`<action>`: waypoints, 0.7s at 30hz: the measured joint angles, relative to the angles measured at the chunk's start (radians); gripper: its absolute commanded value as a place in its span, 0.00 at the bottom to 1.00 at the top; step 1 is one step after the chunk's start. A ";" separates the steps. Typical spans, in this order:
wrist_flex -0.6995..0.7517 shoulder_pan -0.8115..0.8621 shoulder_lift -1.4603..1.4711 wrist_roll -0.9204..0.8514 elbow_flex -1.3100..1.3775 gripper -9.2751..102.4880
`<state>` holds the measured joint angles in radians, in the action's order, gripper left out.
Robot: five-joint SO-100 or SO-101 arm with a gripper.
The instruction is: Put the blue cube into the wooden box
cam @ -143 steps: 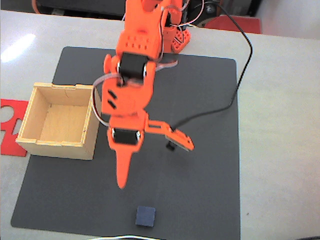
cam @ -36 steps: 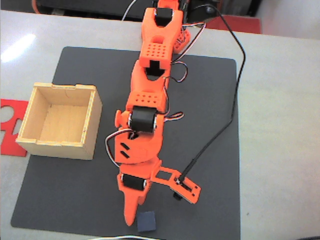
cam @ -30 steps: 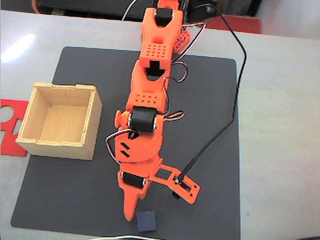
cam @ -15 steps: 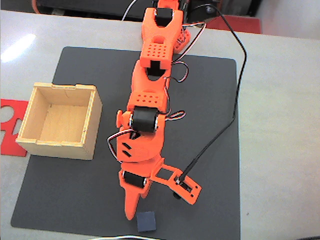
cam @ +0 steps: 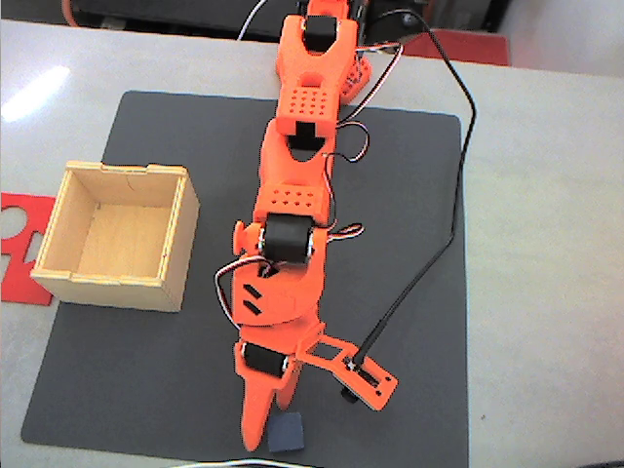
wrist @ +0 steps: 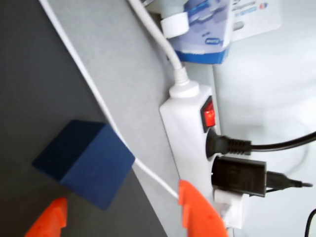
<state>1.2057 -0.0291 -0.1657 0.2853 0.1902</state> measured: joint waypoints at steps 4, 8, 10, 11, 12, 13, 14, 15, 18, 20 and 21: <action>-0.006 -0.002 0.002 -0.035 0.000 0.44; -0.051 -0.003 0.002 -0.077 0.000 0.45; -0.064 -0.005 0.002 -0.091 0.000 0.46; -0.067 -0.005 0.002 -0.091 0.000 0.46; -0.071 -0.005 0.002 -0.091 0.000 0.46; -0.071 -0.006 0.002 -0.091 0.000 0.46; -0.071 -0.011 0.002 -0.091 0.000 0.47; -0.066 -0.017 0.002 -0.091 0.000 0.47; -0.037 -0.043 -0.002 -0.091 0.000 0.47; -0.032 -0.057 -0.015 -0.091 0.000 0.46; -0.032 -0.060 -0.028 -0.092 0.000 0.46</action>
<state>1.1735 -0.0890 -0.1933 0.1933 0.1902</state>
